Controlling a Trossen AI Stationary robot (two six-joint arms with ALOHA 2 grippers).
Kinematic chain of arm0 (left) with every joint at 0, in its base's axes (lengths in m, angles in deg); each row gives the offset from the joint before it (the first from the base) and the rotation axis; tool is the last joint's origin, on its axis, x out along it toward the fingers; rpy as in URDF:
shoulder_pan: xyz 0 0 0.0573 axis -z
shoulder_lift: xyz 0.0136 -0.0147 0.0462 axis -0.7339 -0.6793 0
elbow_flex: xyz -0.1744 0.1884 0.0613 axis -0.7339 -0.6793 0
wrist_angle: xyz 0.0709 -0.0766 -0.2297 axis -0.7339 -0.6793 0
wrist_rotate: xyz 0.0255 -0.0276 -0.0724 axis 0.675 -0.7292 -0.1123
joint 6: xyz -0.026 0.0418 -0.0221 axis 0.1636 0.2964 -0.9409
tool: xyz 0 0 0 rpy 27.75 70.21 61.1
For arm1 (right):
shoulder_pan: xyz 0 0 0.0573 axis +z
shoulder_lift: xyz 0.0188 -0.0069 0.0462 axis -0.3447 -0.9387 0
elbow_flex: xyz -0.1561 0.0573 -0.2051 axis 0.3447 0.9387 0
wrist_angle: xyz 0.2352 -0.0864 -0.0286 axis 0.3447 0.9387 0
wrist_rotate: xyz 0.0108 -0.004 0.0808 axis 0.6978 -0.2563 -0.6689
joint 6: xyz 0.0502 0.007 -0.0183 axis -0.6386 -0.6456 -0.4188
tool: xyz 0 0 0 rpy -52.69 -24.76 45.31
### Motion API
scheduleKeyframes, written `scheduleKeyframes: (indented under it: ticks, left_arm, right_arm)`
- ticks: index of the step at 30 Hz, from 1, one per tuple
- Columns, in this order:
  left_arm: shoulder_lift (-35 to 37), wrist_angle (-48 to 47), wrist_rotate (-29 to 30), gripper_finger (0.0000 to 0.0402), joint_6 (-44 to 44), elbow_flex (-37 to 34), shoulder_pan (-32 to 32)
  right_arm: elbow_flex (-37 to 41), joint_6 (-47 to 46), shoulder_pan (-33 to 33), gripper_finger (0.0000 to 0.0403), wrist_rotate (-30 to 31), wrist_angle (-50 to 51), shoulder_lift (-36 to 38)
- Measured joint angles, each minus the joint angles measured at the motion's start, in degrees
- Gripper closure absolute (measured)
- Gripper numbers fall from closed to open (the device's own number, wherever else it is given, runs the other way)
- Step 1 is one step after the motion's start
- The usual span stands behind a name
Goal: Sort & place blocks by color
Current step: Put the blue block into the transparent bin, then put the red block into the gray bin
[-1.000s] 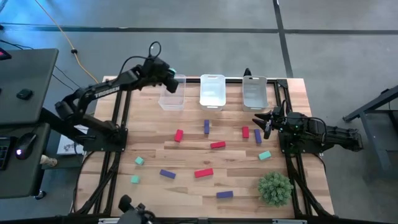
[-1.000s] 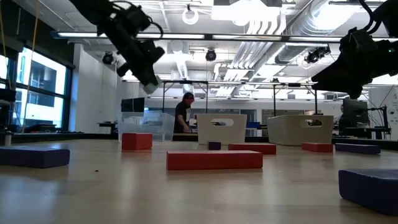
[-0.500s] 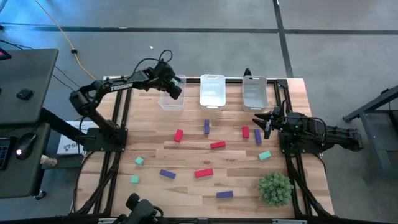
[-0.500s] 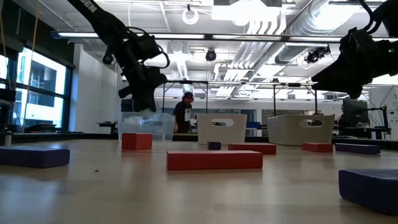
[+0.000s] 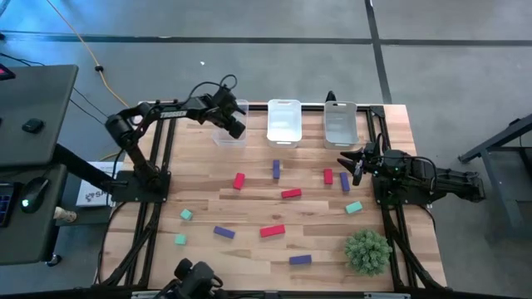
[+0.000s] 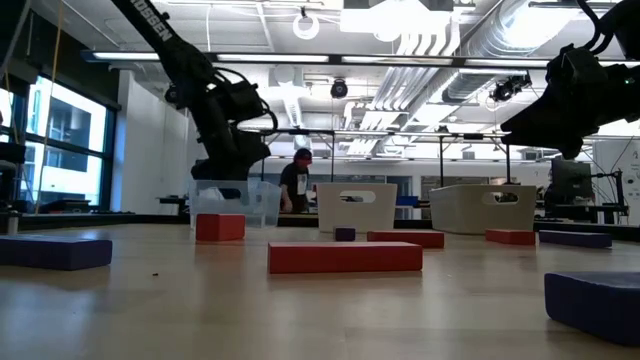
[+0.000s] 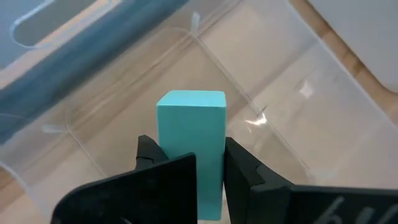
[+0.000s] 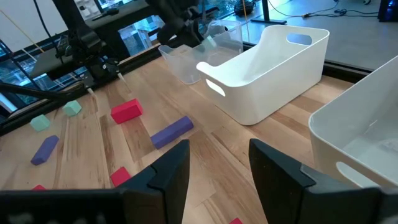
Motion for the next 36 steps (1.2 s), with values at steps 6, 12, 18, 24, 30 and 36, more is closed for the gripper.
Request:
scheduleKeyframes:
  ticks: [6, 12, 18, 24, 30, 36]
  left_arm:
    - [-1.8, 0.5, 0.0, 0.0401, 0.0, 0.0, 0.0]
    - [-2.8, 0.7, 0.1, 0.0391, 0.0, 0.0, 0.0]
    - [-2.8, 0.8, 0.1, 0.0347, 2.0, 0.0, 0.0]
    - [-2.5, 0.9, 0.1, 0.0307, 2.5, 0.0, 0.0]
    - [-0.5, 1.0, 0.0, 0.0286, 2.5, 0.0, 0.0]
    - [2.8, 0.0, -0.1, 0.0282, 2.5, 0.0, 0.0]
  right_arm:
    - [0.0, 0.0, 0.0, 0.0247, 0.0, 0.0, 0.0]
    - [0.0, 0.0, 0.0, 0.0247, 0.0, 0.0, 0.0]
    - [0.0, 0.0, 0.0, 0.0247, 0.0, 0.0, 0.0]
    - [0.0, 0.0, 0.0, 0.0247, 0.0, 0.0, 0.0]
    - [0.0, 0.0, 0.0, 0.0247, 0.0, 0.0, 0.0]
    - [0.0, 0.0, 0.0, 0.0247, 0.0, 0.0, 0.0]
